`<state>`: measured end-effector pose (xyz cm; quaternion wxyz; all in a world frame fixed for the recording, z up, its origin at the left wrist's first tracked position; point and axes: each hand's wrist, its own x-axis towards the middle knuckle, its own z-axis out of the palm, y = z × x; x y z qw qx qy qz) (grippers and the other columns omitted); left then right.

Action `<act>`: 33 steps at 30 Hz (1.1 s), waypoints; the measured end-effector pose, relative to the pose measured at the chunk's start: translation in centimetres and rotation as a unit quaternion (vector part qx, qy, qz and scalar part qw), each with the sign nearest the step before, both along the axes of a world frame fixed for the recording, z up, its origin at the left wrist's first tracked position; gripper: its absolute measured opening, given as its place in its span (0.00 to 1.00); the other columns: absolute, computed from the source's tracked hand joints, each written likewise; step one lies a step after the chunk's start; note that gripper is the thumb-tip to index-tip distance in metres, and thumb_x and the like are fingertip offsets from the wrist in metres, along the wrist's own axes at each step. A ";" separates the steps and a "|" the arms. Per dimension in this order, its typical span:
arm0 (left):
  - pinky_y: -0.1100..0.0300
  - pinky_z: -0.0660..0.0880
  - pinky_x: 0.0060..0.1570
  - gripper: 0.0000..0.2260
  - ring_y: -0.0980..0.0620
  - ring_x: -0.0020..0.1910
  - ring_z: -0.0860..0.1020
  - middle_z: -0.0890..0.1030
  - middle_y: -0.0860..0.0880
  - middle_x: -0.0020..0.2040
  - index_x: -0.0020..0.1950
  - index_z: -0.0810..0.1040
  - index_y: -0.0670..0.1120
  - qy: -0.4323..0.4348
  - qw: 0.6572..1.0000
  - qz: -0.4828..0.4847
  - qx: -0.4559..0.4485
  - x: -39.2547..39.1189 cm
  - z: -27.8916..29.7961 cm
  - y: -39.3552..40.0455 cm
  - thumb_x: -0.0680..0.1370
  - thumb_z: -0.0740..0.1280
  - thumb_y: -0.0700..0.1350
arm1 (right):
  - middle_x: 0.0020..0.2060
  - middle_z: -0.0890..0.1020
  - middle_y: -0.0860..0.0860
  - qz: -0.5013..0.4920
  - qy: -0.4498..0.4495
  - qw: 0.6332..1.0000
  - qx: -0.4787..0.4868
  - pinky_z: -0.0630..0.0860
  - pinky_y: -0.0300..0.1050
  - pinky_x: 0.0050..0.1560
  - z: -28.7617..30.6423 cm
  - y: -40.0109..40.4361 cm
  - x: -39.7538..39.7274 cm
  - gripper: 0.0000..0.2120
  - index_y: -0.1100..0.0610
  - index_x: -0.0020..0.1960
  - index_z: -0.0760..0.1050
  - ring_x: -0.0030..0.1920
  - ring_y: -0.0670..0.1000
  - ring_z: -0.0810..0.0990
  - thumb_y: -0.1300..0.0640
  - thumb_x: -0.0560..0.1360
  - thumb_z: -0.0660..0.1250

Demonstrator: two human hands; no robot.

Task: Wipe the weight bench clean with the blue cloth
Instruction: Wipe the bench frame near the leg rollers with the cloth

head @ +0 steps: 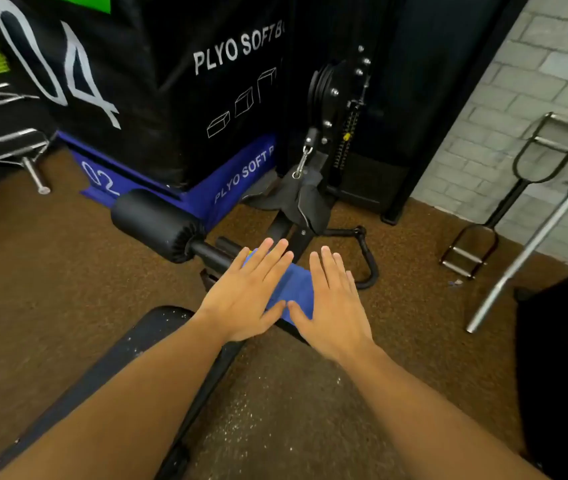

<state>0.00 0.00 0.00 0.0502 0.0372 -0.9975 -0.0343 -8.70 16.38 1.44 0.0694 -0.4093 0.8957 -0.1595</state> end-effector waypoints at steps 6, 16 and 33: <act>0.48 0.46 0.75 0.34 0.49 0.77 0.45 0.49 0.46 0.79 0.78 0.50 0.44 -0.002 1.000 -0.006 0.004 -0.4 -3.1 -0.3 0.77 0.52 0.61 | 0.78 0.44 0.55 0.015 0.016 1.000 0.003 0.43 0.51 0.74 -2.2 -1.8 -0.2 0.41 0.58 0.77 0.42 0.77 0.54 0.41 0.43 0.76 0.60; 0.50 0.45 0.75 0.34 0.51 0.77 0.44 0.49 0.47 0.79 0.78 0.48 0.45 -0.006 0.999 -0.048 -0.001 -0.5 -4.8 -2.5 0.75 0.56 0.52 | 0.77 0.50 0.59 0.012 0.094 0.994 0.062 0.49 0.60 0.73 -5.3 -2.8 0.5 0.46 0.58 0.78 0.45 0.76 0.61 0.48 0.35 0.71 0.59; 0.58 0.47 0.73 0.25 0.50 0.77 0.52 0.58 0.45 0.77 0.77 0.56 0.45 -0.006 0.997 -0.041 0.066 -1.4 -3.7 -3.0 0.81 0.58 0.39 | 0.72 0.67 0.57 0.003 0.154 0.984 0.091 0.66 0.65 0.64 -5.8 -3.9 0.3 0.32 0.59 0.75 0.59 0.69 0.63 0.68 0.44 0.77 0.59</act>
